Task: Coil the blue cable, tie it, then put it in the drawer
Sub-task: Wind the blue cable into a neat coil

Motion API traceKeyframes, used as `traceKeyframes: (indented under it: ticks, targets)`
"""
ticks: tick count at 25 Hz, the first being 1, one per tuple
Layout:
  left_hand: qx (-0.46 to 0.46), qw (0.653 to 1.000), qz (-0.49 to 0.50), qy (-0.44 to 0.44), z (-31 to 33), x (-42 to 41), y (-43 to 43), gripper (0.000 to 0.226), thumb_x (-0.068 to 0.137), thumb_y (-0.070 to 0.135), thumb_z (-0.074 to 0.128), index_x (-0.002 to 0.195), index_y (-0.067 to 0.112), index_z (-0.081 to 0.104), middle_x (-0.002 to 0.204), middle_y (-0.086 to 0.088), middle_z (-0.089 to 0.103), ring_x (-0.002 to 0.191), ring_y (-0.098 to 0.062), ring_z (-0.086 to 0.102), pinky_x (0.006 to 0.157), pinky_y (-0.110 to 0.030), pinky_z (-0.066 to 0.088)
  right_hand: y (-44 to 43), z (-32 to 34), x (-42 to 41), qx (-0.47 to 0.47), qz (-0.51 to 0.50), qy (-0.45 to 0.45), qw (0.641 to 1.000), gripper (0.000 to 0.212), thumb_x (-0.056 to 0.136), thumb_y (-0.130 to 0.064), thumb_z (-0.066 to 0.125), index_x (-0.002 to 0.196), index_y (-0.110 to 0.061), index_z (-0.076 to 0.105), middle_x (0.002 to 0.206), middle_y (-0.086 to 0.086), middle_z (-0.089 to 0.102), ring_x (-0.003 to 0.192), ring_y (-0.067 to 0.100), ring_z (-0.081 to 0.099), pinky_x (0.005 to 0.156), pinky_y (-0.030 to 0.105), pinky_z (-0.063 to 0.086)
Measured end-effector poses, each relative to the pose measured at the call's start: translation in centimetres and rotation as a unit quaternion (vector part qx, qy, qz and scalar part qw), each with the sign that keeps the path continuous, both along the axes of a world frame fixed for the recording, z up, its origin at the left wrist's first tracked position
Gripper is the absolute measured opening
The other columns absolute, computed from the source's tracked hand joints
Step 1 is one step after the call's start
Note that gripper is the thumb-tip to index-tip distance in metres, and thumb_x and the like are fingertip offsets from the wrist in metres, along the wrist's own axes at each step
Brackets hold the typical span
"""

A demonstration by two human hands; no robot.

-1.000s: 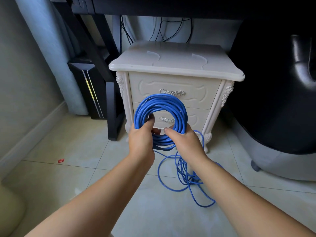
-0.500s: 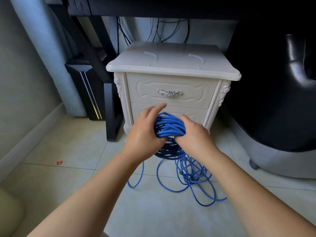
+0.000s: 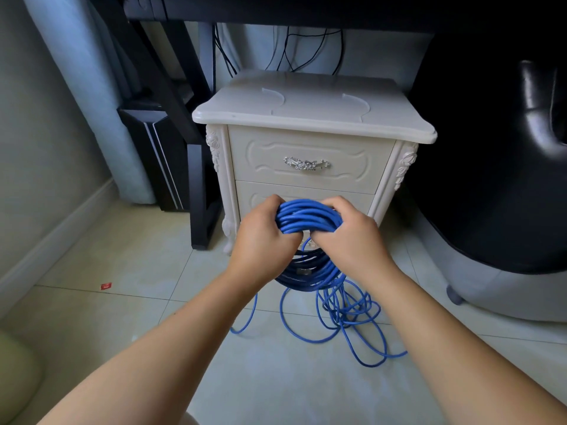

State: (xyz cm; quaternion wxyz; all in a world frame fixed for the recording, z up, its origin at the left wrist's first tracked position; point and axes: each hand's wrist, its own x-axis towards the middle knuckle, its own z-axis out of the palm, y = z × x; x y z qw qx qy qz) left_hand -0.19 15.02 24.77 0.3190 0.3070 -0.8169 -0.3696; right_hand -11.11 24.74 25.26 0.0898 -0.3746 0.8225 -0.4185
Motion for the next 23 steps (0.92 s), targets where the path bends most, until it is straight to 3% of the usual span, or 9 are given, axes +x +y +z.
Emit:
traceKeyframes:
  ticks: [2,4,6,9,11,14,18,20,23]
  targets:
    - [0.07,0.996,0.037,0.046,0.4,0.1,-0.3,0.014,0.075,0.006,0.059,0.078,0.018,0.053,0.062,0.003,0.054,0.054,-0.007,0.051,0.051,-0.019,0.039,0.0,-0.4,0.0,-0.052,-0.011,-0.112,0.992,0.015,0.078,-0.023,0.068,0.088,-0.03,0.059,0.077,-0.01,0.066,0.076,0.015,0.064,0.073,0.034,0.052]
    - [0.168,0.975,0.079,0.12,0.7,0.1,-0.7,0.012,0.074,0.008,0.057,0.083,0.017,0.058,0.062,0.003,0.056,0.059,-0.02,0.059,0.061,-0.036,0.051,-0.1,-1.0,1.0,-0.11,-0.018,-0.241,0.964,0.017,0.08,-0.018,0.071,0.089,-0.029,0.06,0.079,-0.003,0.067,0.077,0.017,0.068,0.078,0.039,0.058]
    - [0.248,0.945,0.099,0.19,0.7,-0.1,-0.6,0.015,0.077,0.002,0.054,0.08,0.016,0.057,0.058,0.009,0.05,0.051,-0.013,0.052,0.062,-0.038,0.055,-0.6,-1.8,2.4,-0.168,-0.03,-0.35,0.921,0.02,0.082,-0.015,0.071,0.091,-0.03,0.06,0.081,0.002,0.066,0.077,0.021,0.07,0.079,0.049,0.06]
    - [0.309,0.92,0.1,0.219,0.6,-0.3,0.2,0.018,0.083,-0.003,0.052,0.082,0.015,0.055,0.067,0.003,0.047,0.054,-0.01,0.047,0.06,-0.025,0.051,-1.5,-2.5,2.8,-0.206,-0.059,-0.379,0.9,0.026,0.079,-0.017,0.074,0.092,-0.035,0.061,0.08,-0.003,0.067,0.087,0.028,0.07,0.086,0.056,0.056]
    - [0.355,0.903,0.088,0.224,0.3,-0.4,0.5,0.017,0.086,-0.001,0.053,0.091,0.015,0.057,0.072,0.0,0.05,0.057,-0.011,0.054,0.066,-0.03,0.053,-1.6,-2.4,2.3,-0.212,-0.054,-0.398,0.891,0.03,0.076,-0.015,0.075,0.098,-0.031,0.061,0.084,-0.002,0.07,0.094,0.033,0.07,0.089,0.059,0.054]
    - [0.401,0.892,0.065,0.2,-0.5,-0.5,0.1,0.016,0.084,0.001,0.058,0.093,0.015,0.058,0.077,-0.005,0.053,0.071,-0.021,0.057,0.073,-0.038,0.05,-1.6,-2.5,1.5,-0.196,-0.064,-0.383,0.9,0.029,0.073,-0.008,0.071,0.095,-0.023,0.059,0.082,0.004,0.064,0.08,0.027,0.067,0.085,0.054,0.054]
    - [0.384,0.919,0.012,0.093,-0.4,-0.4,-0.5,0.018,0.08,0.007,0.069,0.093,0.015,0.059,0.082,-0.007,0.062,0.078,-0.022,0.06,0.073,-0.036,0.05,-1.3,-1.8,0.2,-0.18,-0.09,-0.302,0.932,0.028,0.075,0.004,0.064,0.08,-0.021,0.052,0.068,-0.001,0.054,0.066,0.019,0.059,0.065,0.035,0.046]
    - [0.322,0.945,0.006,0.063,-0.2,-0.2,-0.7,0.028,0.08,0.011,0.071,0.105,0.02,0.06,0.091,0.0,0.069,0.08,-0.015,0.064,0.073,-0.028,0.05,-1.0,-1.1,-0.4,-0.164,-0.076,-0.24,0.954,0.029,0.076,0.004,0.063,0.081,-0.023,0.053,0.066,-0.006,0.056,0.06,0.012,0.057,0.062,0.029,0.045]
    - [0.195,0.98,-0.009,0.027,-0.1,0.1,-0.5,0.045,0.079,0.013,0.072,0.118,0.031,0.056,0.091,0.013,0.066,0.079,-0.005,0.064,0.074,-0.021,0.052,-0.6,-0.9,-0.8,-0.104,-0.05,-0.144,0.983,0.028,0.079,0.0,0.062,0.084,-0.026,0.052,0.074,-0.001,0.057,0.063,0.015,0.053,0.055,0.023,0.042]
